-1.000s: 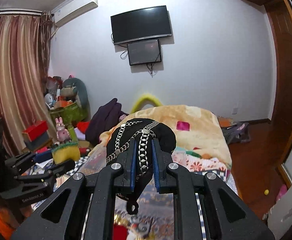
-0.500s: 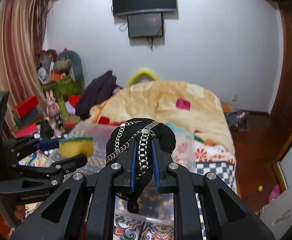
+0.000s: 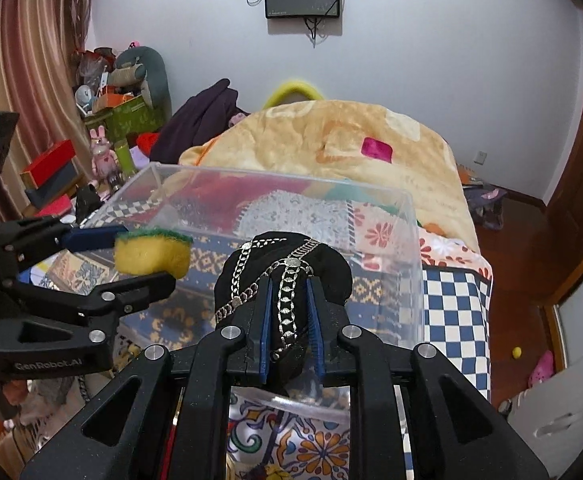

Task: Organize soft objects
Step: 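Carry the sponge into the clear box and open the left tool while the right tool drops the hat in, then grasp the bagged grey steel wool with the left tool while the right tool grasps the floral scrunchie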

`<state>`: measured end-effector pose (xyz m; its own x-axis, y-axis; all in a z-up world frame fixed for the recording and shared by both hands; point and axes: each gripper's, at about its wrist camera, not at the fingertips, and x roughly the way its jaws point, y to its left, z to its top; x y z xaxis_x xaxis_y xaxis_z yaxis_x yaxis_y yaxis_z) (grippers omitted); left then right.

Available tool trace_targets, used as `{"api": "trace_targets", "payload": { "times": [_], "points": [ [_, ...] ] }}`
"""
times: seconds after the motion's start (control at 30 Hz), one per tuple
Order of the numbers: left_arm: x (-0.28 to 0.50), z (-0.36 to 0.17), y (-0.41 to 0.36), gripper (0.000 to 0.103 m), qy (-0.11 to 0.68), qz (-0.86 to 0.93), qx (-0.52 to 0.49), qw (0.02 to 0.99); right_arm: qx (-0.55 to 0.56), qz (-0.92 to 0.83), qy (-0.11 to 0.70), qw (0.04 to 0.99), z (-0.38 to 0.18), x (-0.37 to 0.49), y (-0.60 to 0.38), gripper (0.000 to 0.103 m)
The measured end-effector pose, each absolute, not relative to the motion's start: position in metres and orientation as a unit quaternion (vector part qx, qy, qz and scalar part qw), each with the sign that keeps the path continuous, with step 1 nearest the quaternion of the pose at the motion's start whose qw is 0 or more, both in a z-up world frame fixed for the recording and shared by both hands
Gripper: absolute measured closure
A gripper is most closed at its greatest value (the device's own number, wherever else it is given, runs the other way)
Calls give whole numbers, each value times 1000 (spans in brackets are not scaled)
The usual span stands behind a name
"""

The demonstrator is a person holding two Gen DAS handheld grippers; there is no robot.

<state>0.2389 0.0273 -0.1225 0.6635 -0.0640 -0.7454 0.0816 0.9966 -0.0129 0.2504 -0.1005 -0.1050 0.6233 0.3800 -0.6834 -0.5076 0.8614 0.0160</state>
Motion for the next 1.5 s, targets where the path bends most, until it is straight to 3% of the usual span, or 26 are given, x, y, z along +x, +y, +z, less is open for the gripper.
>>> {"api": "trace_targets", "payload": {
  "times": [0.2,0.27,0.47,0.77,1.5],
  "points": [
    [223,-102,28,25,375,-41,15,926,-81,249,343,902,-92,244,-108,76],
    [215,-93,30,19,360,-41,12,932,-76,250,330,907,-84,239,-113,63],
    [186,-64,35,13,314,-41,5,948,-68,251,284,923,-59,217,-120,45],
    [143,-42,46,4,268,-37,-8,963,-60,261,247,931,-49,188,-131,26],
    [101,-136,63,4,352,3,-58,934,-76,257,377,887,-149,155,-139,24]
  ]
}}
